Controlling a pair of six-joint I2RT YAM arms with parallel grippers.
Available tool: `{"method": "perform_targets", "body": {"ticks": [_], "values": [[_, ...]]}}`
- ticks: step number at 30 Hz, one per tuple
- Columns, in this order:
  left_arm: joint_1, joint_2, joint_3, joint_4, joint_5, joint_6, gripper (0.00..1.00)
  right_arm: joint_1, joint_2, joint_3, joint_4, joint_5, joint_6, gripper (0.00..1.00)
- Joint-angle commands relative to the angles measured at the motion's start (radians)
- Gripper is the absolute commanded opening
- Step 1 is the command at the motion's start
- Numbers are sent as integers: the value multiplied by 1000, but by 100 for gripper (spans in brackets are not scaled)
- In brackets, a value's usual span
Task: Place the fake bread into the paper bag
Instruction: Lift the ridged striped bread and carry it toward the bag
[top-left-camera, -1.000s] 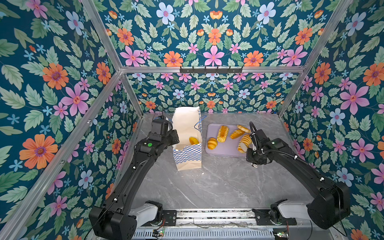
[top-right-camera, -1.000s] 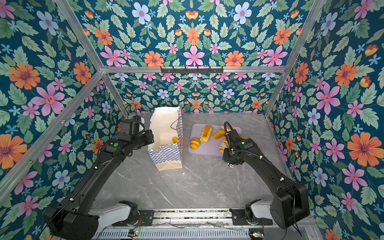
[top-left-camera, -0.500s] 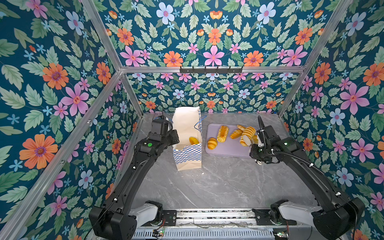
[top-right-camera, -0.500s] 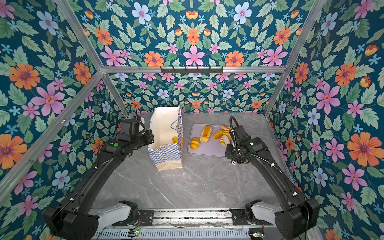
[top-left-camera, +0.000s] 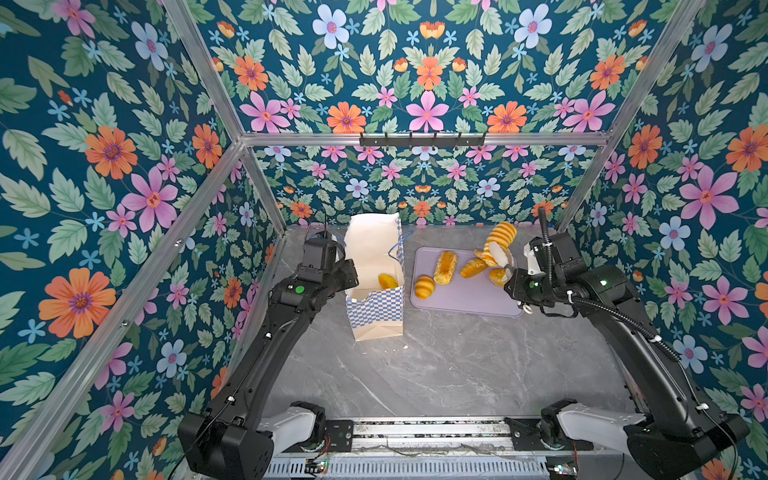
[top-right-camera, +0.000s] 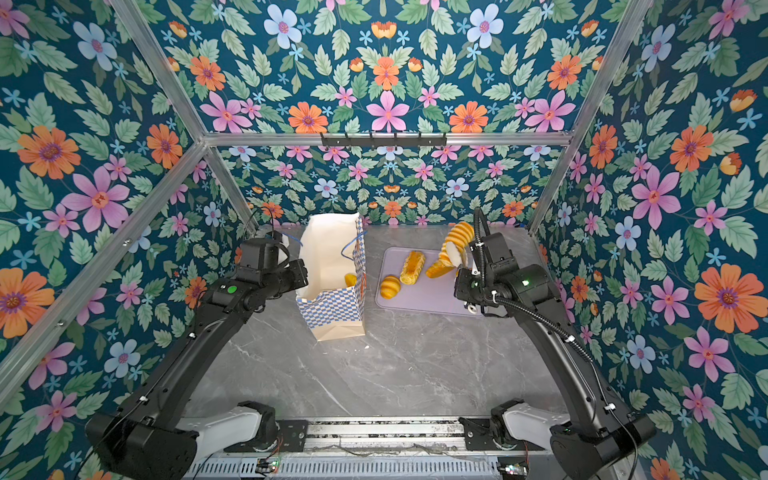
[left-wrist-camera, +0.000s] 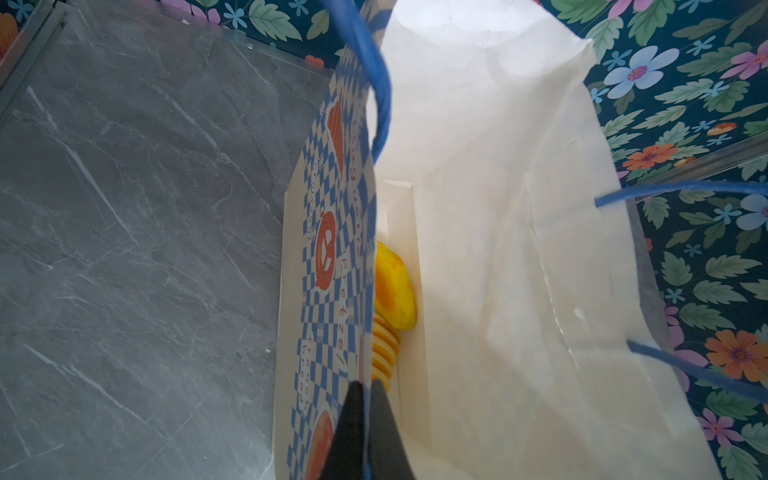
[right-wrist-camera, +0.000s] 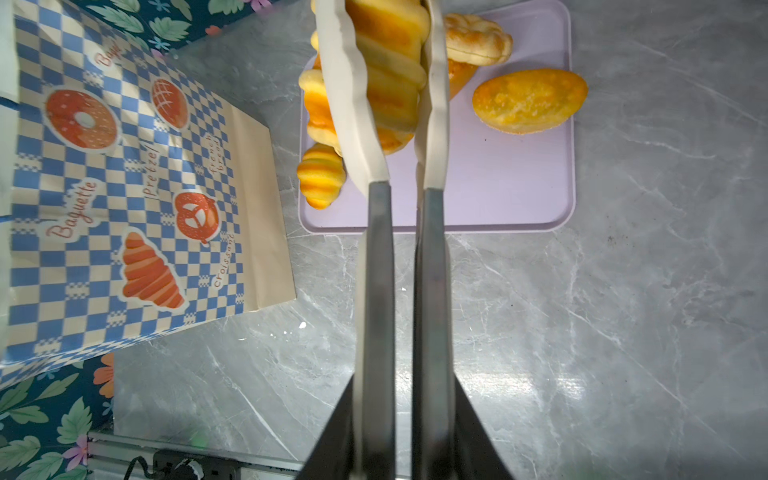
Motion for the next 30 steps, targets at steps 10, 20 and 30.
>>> {"method": "perform_targets", "body": {"ticks": [10, 20, 30], "values": [[1, -1, 3, 15, 5, -13, 5, 1, 23, 144, 27, -82, -28, 26], [1, 4, 6, 21, 10, -21, 5, 9, 38, 205, 85, -191, -9, 25], [1, 4, 3, 20, 10, -26, 5, 91, 111, 287, 122, -219, 11, 25]]}}
